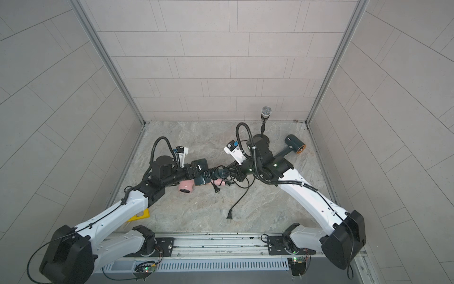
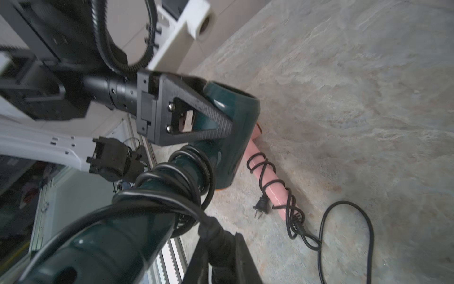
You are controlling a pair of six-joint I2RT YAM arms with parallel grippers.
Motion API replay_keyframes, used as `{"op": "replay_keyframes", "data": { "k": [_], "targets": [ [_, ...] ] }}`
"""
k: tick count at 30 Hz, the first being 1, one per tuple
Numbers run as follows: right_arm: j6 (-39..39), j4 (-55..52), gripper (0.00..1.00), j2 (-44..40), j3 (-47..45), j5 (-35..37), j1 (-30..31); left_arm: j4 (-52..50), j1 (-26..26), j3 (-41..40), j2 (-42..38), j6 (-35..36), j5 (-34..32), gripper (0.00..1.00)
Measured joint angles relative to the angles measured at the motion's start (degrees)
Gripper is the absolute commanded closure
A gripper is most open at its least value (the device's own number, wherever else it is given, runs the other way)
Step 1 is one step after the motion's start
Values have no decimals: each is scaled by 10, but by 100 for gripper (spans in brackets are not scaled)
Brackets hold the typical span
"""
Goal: Wrap the cord around the hair dryer
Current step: Wrap the power cord around the hair dryer.
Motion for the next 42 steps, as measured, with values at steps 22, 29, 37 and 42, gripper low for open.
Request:
{"op": "replay_keyframes", "data": {
  "k": [22, 29, 37, 42],
  "targets": [
    [-26, 310, 100, -88, -117, 373, 187, 18, -17, -41, -99, -260, -64, 100],
    [-131, 325, 100, -63, -118, 514, 254, -91, -18, -12, -118, -292, -59, 100],
    [-231, 245, 100, -5, -61, 644, 303, -301, -12, 77, -123, -250, -100, 100],
    [-205, 136, 100, 41, 13, 649, 302, -434, -6, 174, -93, -161, -163, 100]
  ]
}}
